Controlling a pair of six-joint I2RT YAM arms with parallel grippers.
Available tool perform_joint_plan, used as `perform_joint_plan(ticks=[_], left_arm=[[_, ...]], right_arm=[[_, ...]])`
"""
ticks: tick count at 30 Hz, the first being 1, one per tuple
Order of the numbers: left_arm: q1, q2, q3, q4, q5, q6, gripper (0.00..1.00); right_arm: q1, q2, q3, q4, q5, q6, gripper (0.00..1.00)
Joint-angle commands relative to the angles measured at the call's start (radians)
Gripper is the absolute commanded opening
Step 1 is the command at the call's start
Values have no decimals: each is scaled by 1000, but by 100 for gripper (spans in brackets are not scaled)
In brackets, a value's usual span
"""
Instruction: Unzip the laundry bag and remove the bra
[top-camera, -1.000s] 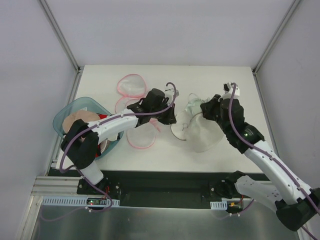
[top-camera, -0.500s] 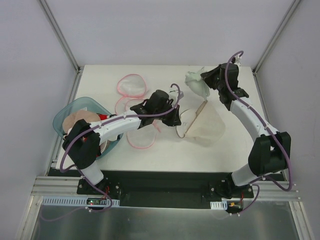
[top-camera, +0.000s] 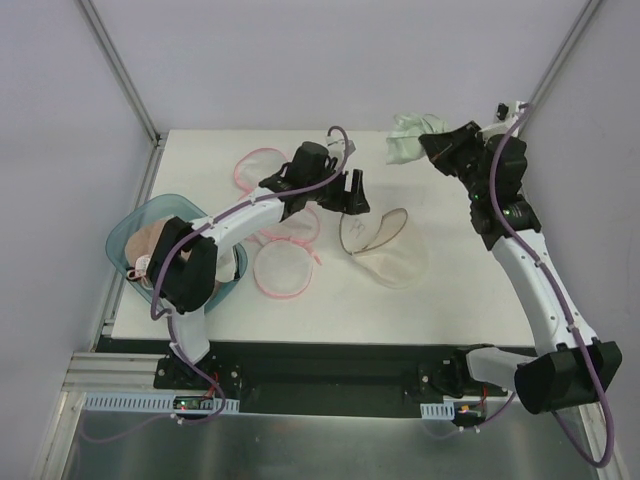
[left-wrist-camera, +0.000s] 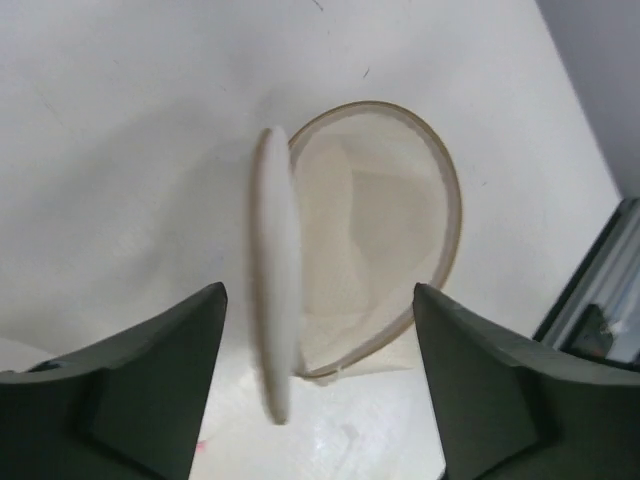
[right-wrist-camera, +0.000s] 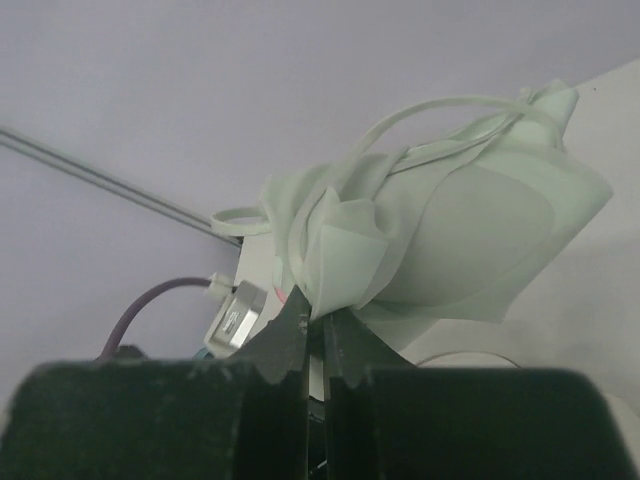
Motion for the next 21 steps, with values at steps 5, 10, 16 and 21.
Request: perform_joint_plan(ticks=[5, 10, 16, 21], left_arm=[[36, -116, 31, -66, 11, 59, 99], [40, -303, -90, -62, 37, 251, 99], [-27, -391, -187, -20, 10, 476, 99], [-125, -371, -137, 21, -108, 557, 99]], right_arm=[[-15, -27, -38, -85, -137, -145, 1], [-33, 59, 90, -246, -231, -169, 1], [-59, 162, 186, -367, -348, -61, 1], [-58, 200, 200, -347, -443, -11, 1]])
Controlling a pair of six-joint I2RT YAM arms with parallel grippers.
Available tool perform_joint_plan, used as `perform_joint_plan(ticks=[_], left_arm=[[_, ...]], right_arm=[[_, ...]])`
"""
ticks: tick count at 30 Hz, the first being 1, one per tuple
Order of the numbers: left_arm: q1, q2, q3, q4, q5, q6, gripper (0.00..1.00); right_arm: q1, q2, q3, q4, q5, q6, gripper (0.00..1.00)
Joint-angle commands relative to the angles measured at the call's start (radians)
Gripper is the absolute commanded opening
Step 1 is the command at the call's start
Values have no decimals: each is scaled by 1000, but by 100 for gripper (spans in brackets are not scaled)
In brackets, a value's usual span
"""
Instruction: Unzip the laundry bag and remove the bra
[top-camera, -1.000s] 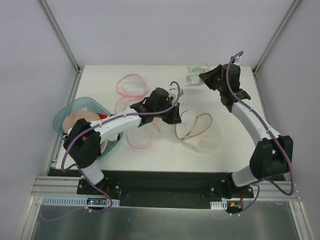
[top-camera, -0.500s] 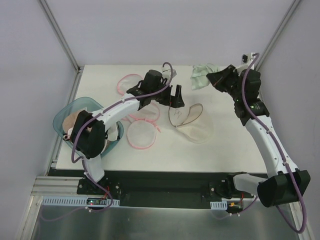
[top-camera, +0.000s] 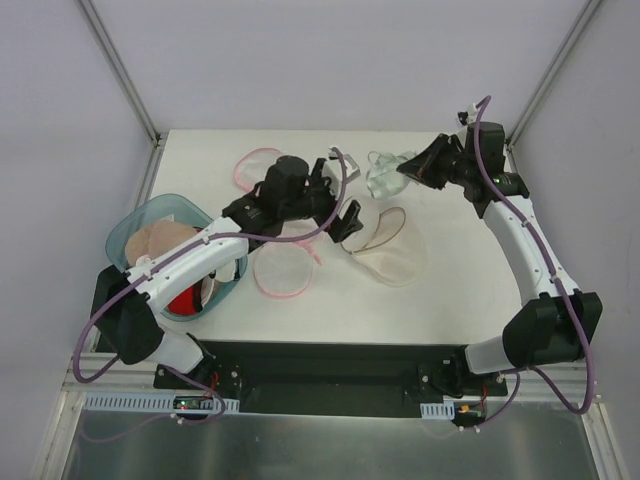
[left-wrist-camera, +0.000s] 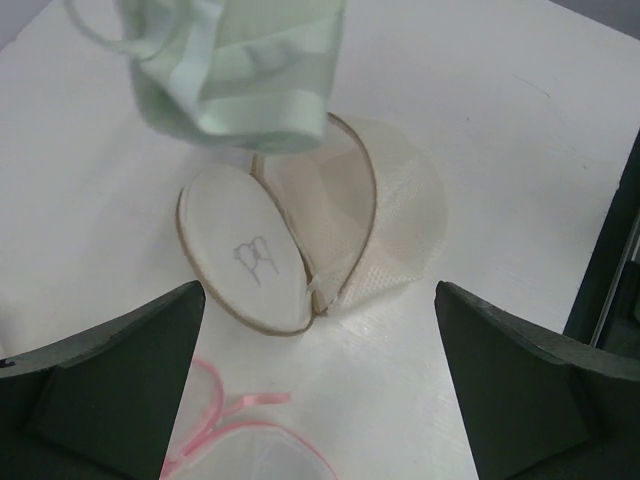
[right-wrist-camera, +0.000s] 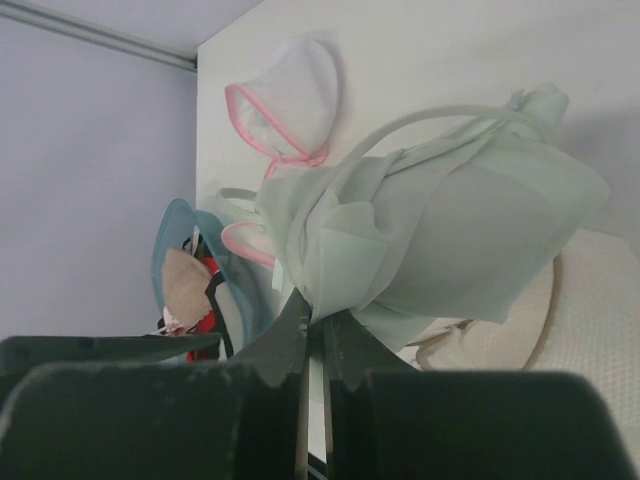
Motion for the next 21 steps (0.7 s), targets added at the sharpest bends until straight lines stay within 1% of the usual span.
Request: perform_joint_plan(ticks=[1, 8, 11, 12, 13, 14, 15, 16, 18, 19, 20, 21], left_arm=[[-70, 40, 45, 58, -71, 122, 99], [-125, 161, 192, 67, -92, 105, 99], [-128, 224, 258, 67, -118, 93, 99], [-128, 239, 287, 67, -123, 85, 99], [-128, 262, 301, 67, -120, 80, 96], [-130, 273, 314, 67, -109, 76, 91], [-128, 291, 333, 67, -106, 65, 84], [-130, 299, 341, 67, -106, 59, 67], [-130, 318, 358, 67, -100, 48, 52], [-128, 319, 360, 67, -104, 47, 39], [-130, 322, 361, 67, -110, 44, 33], [-130, 327, 364, 67, -127, 44, 23]], right_arm=[[1, 10, 49, 8, -115, 66, 1], [-1, -4, 40, 8, -121, 62, 1], [1, -11, 34, 8, -133, 62, 2], [-1, -13, 30, 11, -135, 62, 1], [-1, -14, 23, 14, -135, 63, 1], [-2, -18, 20, 15, -136, 63, 1], [-1, -19, 18, 15, -139, 63, 1], [-1, -19, 11, 15, -141, 62, 1], [-2, -24, 9, 20, -152, 62, 1], [-1, -25, 6, 20, -155, 62, 1], [-2, -27, 1, 21, -155, 60, 1], [-2, -33, 0, 21, -156, 60, 1]])
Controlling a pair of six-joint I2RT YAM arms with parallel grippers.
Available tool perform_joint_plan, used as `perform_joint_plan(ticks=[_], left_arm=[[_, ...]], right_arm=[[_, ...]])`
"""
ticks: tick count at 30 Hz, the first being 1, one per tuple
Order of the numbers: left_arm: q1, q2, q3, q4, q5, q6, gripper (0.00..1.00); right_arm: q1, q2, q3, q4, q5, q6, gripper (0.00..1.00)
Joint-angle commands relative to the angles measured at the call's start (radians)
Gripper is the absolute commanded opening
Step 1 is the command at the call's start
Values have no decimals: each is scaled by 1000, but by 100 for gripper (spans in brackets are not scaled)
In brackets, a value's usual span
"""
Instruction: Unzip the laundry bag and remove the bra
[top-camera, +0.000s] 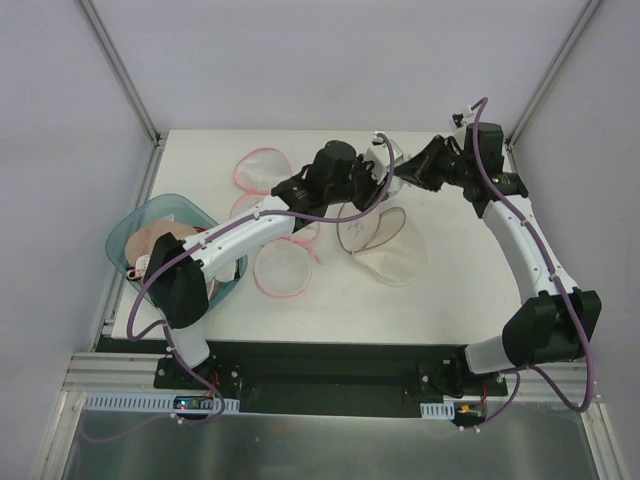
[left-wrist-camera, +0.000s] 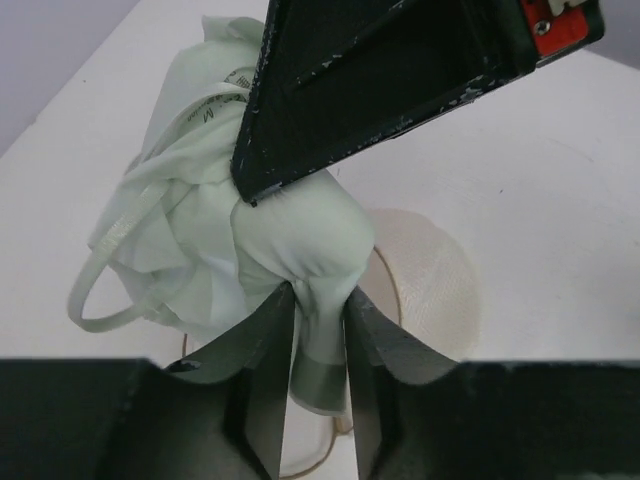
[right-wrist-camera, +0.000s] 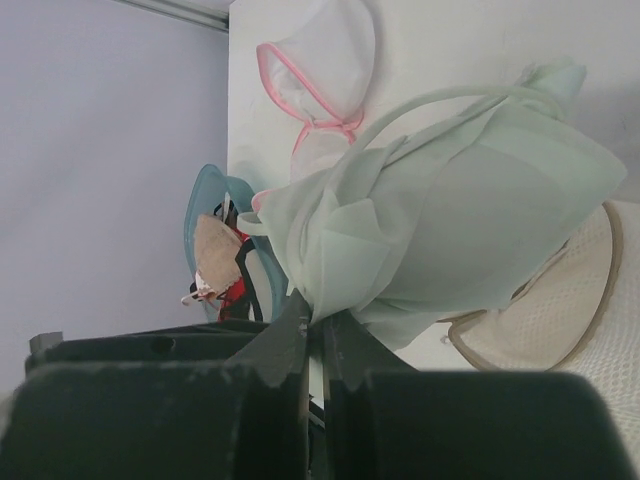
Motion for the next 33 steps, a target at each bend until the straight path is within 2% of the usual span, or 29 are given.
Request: perform_joint_plan(ticks=[1, 2, 6, 7, 9, 10, 12, 15, 19, 25, 26, 30, 33], left_arm=[[-10, 8, 46, 28, -29, -12, 16], [-9, 8, 48, 28, -34, -12, 2], [-7, -18, 26, 28, -80, -11, 0], [-4, -27, 19, 28, -94, -12, 0], [29, -68, -19, 28, -68, -78, 0], [52, -85, -36, 66, 11, -115, 0], [131, -131, -87, 95, 79, -219, 0], [195, -211, -130, 123, 106, -270, 0], [215, -354, -181, 121, 17, -248, 0], [230, -619, -288, 78, -210, -219, 0], [232, -650, -316, 69, -222, -203, 0], [232, -799, -337, -33, -443, -176, 0], [232, -884, -348, -92, -549, -179, 0]], right_arm=[[-1, -48, -5, 24, -38, 12, 2], [-1, -49, -5, 24, -43, 12, 1], [-1, -60, -16, 30, -63, 3, 1], [-1, -65, -19, 31, -67, -3, 8], [-4, -75, -25, 33, -77, -19, 38], [-2, -83, -29, 33, -75, -23, 72], [-5, -101, -32, 31, -89, -37, 96], [-10, -144, -37, 25, -100, -52, 100], [-12, -204, -34, -10, -88, -106, 100], [-10, -246, -45, -70, -21, -155, 100], [-12, -244, -46, -71, -24, -157, 100], [-10, -223, -49, -67, -50, -154, 100], [-10, -207, -54, -61, -60, -149, 100]])
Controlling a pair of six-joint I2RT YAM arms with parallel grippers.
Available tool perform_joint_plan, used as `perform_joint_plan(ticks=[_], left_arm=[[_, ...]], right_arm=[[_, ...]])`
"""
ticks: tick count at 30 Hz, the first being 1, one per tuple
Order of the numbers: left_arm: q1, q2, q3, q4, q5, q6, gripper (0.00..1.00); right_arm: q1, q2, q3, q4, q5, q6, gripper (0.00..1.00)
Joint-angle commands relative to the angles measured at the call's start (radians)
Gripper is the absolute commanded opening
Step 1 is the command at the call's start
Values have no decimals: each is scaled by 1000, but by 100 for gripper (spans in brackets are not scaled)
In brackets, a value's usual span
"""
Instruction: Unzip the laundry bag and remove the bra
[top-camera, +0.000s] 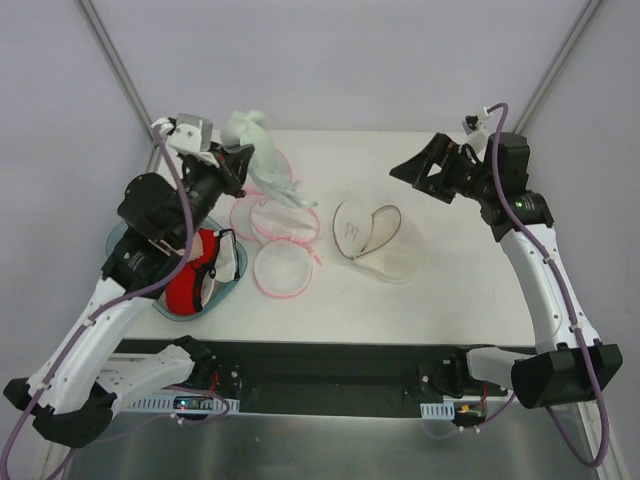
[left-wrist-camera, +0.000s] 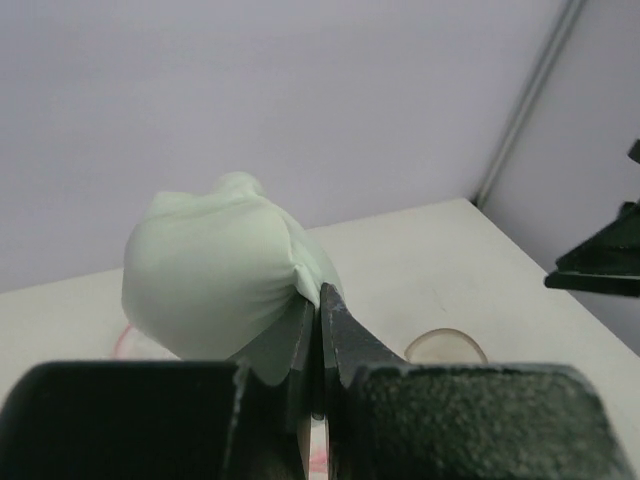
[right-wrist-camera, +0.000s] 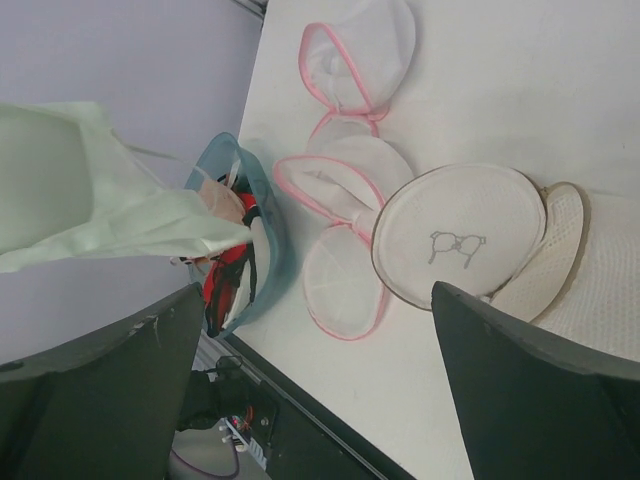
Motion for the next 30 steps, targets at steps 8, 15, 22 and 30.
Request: perform_joint_plan(ticks=[8, 15, 22, 30], left_arm=[[-1, -179, -168, -221, -630, 59, 0], [97, -178, -284, -459, -755, -191, 0], [255, -81, -413, -525, -713, -355, 0], [415, 25, -445, -571, -628, -539, 0]], right_arm=[[-1, 23, -31, 22, -26, -3, 100], [13, 33, -55, 35, -32, 0, 100], [39, 48, -63, 40, -29, 0, 100], [44, 57, -68, 40, -23, -3, 100]])
